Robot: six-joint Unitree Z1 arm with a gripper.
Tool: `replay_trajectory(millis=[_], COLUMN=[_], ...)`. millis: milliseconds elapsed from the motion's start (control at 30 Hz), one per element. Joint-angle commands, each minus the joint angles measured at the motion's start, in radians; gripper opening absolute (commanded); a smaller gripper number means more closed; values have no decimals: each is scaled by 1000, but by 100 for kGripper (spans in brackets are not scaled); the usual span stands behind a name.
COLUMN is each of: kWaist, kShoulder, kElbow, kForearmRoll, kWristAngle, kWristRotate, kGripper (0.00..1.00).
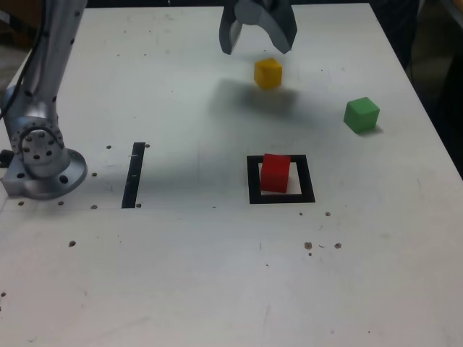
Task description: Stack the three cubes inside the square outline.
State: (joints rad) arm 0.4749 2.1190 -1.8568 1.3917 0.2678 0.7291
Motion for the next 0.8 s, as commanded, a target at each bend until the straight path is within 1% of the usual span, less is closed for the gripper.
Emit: replay_trajectory(millis=[0, 67, 133, 233, 300, 467, 533, 667, 767], kWaist=[17, 28, 34, 41, 52, 72, 66, 54, 53], kShoulder=[22, 37, 51, 72, 86, 104, 105, 112, 125], kElbow=[-24, -40, -51, -68, -76, -105, -121, -137, -133], kForearmRoll=[8, 13, 17, 23, 33, 69, 78, 89, 96], kWristAngle=[-23, -49, -66, -78, -83, -103, -104, -102, -118], kWristRotate=[1, -6, -13, -35, -72, -254, -327, -441, -501], kGripper=[99, 99, 99, 99, 99, 99, 99, 97, 96])
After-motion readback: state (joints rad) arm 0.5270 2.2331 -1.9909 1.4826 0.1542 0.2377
